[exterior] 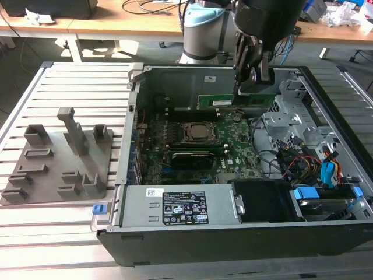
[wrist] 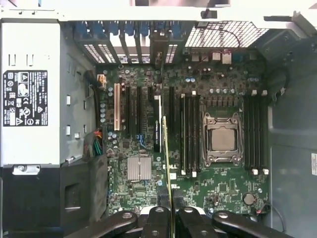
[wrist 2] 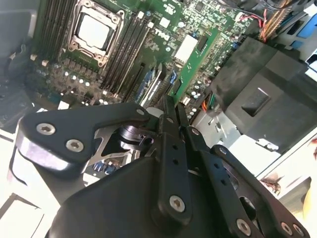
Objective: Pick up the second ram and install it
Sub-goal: 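Pick up the second ram and move it above second insertion slot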
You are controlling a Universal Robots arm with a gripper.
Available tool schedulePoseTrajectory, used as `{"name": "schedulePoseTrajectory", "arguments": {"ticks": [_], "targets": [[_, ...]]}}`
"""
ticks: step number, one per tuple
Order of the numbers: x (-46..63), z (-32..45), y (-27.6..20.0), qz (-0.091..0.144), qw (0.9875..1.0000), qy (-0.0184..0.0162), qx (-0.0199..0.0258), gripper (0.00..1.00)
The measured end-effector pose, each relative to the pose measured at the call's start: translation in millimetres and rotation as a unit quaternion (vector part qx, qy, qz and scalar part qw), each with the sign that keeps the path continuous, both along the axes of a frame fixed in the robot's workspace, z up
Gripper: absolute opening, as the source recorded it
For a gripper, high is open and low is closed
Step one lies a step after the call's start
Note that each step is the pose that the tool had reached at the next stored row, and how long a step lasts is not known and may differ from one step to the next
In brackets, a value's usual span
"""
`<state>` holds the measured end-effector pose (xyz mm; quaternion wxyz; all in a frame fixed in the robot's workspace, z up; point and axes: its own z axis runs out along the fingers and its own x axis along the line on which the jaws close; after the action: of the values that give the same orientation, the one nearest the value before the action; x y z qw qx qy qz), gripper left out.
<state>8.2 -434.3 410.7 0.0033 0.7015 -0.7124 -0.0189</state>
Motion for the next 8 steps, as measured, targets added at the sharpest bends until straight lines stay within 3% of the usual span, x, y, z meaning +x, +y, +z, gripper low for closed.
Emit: {"name": "schedulePoseTrajectory", "arguments": {"ticks": [6, 8], "targets": [[-6.5, -1.4, 14.2, 0.0, 1.0, 0.0001, -0.0001, 0.14], [-15.2, -3.3, 20.1, 0.0, 1.0, 0.0, 0.0, 0.14]]}}
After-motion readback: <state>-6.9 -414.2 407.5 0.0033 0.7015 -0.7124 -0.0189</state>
